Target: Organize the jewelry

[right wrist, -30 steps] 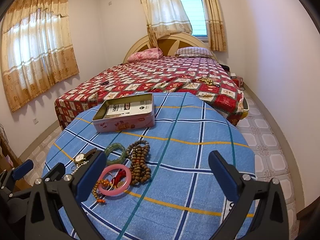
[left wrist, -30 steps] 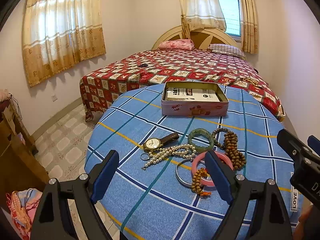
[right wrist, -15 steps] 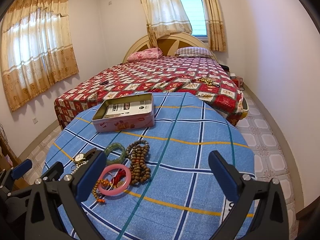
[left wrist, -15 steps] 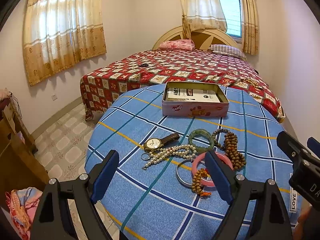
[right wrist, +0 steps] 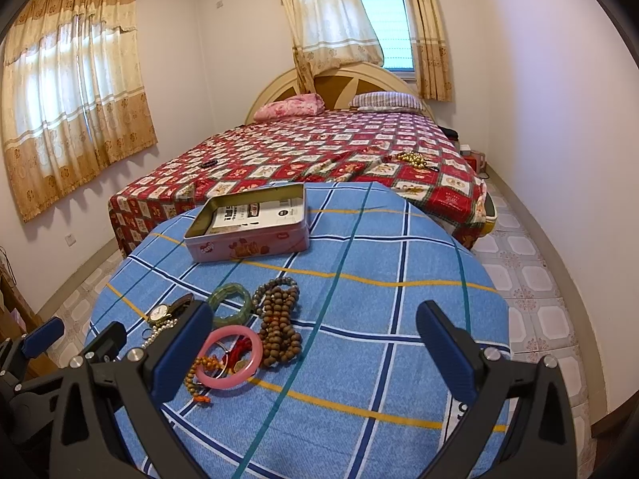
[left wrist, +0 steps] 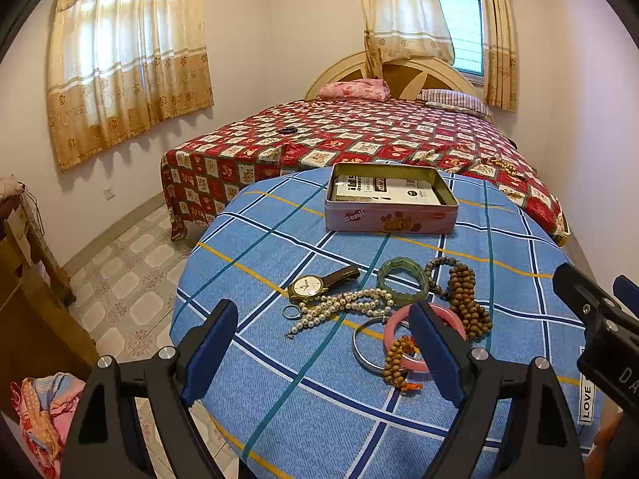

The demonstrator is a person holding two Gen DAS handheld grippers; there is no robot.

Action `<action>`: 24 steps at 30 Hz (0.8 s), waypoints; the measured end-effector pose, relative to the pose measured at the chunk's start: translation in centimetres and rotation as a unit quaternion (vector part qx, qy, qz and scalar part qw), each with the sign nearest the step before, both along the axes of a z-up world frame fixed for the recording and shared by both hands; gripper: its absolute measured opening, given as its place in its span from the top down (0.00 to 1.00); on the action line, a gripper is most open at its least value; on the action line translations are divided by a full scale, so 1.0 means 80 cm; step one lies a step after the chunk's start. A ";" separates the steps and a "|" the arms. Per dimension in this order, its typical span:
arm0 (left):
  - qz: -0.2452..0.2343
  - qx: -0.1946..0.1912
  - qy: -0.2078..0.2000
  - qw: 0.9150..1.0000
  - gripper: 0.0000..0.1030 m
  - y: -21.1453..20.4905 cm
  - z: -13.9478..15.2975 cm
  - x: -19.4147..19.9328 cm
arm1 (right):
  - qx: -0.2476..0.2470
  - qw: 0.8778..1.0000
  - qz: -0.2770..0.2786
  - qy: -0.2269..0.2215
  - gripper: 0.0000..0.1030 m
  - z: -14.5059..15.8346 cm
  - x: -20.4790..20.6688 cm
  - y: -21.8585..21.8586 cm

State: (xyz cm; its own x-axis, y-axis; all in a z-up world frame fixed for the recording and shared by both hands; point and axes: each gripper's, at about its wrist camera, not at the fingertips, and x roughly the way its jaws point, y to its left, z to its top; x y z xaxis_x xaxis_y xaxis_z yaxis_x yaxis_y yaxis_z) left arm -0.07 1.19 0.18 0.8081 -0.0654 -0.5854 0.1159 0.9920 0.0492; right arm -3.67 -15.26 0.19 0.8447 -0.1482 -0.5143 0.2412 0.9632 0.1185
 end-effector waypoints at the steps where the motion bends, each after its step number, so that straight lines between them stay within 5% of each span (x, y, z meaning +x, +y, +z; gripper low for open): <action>1: 0.000 0.000 0.000 1.000 0.15 0.000 0.000 0.000 | 0.001 1.000 0.000 0.000 0.00 0.000 0.000 0.000; 24: 0.003 -0.002 0.004 1.000 0.15 0.006 -0.002 -0.002 | 0.005 1.000 0.002 0.007 0.00 -0.003 0.001 0.001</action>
State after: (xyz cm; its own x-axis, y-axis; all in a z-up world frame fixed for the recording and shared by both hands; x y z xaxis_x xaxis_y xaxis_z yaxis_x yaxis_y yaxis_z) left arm -0.21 1.64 -0.01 0.8040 -0.0625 -0.5914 0.1102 0.9929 0.0448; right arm -3.60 -15.19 -0.05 0.8385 -0.1393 -0.5268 0.2389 0.9629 0.1256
